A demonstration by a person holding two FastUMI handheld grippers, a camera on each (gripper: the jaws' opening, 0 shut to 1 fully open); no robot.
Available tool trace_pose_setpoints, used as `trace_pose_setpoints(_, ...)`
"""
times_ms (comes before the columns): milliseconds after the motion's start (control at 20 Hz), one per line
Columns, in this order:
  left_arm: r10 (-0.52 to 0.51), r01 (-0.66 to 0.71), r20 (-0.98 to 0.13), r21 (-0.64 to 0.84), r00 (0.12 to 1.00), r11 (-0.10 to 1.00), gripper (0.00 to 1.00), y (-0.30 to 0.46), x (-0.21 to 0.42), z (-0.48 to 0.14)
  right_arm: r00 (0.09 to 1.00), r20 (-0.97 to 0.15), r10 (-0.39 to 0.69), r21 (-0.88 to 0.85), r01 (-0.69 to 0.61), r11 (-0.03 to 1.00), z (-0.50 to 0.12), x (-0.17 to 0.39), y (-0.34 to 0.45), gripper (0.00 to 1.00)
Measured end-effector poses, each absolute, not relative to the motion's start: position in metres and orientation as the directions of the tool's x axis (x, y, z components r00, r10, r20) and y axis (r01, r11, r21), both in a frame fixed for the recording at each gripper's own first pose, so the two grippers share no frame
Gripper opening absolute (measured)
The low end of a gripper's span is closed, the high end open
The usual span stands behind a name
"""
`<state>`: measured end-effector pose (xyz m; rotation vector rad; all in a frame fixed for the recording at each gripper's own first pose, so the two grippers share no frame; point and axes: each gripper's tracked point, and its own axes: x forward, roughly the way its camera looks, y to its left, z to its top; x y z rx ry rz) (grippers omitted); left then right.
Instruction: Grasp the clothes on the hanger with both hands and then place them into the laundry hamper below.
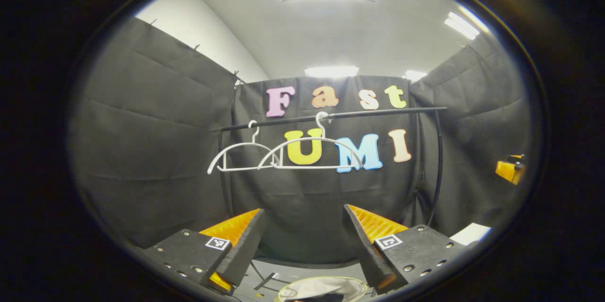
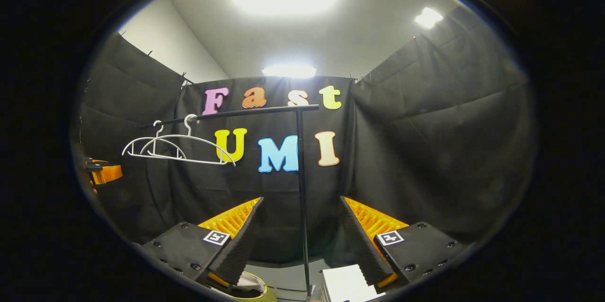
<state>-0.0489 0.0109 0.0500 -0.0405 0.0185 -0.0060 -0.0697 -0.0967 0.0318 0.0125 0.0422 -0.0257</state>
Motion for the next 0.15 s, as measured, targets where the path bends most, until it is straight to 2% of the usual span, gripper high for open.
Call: trace_pose_setpoints(150, -0.010, 0.009, -0.027, -0.037, 1.000, 0.999, 0.95, 0.0097, -0.0492, 0.0454, 0.999, -0.040, -0.031, 0.009, 0.032, 0.999, 0.0304, -0.0698, -0.0961, 0.95)
